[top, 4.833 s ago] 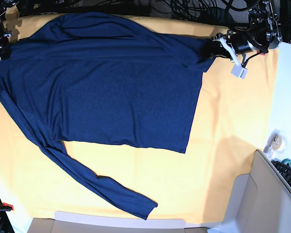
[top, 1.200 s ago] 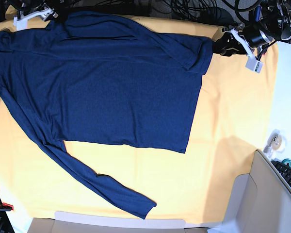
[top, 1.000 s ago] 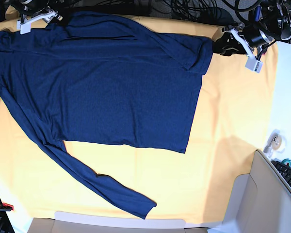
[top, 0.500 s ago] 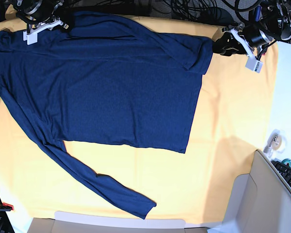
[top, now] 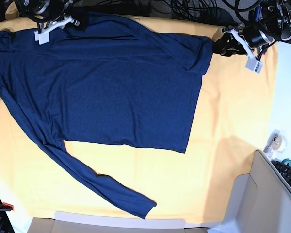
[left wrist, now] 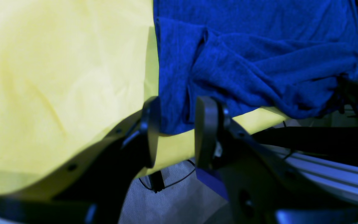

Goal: Fold the T-shirt properly

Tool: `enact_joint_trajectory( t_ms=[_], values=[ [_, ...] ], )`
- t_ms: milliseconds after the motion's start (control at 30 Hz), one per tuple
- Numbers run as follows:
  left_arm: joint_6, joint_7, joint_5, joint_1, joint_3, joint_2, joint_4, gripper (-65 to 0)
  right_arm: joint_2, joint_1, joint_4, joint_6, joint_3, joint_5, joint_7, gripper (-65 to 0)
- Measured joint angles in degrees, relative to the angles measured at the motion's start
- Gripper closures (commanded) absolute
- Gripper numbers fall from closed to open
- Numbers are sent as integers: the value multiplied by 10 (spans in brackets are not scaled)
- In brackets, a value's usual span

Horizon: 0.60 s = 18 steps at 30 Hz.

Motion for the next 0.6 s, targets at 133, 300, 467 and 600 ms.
enact_joint_trajectory(
  t_ms=[133, 300, 467, 600],
  values=[
    [0, 0, 0, 0, 0, 0, 0, -184, 29, -47, 11, 4, 2, 73, -5, -167],
    [0, 0, 0, 0, 0, 0, 0, -184, 42, -60, 10, 4, 33, 82, -1, -171],
    [0, 0, 0, 0, 1, -1, 0, -184, 47, -62, 2, 4, 49, 62, 0, -172],
    [0, 0, 0, 0, 1, -2, 0, -184, 44, -62, 0, 4, 47, 64, -1, -172]
  ],
)
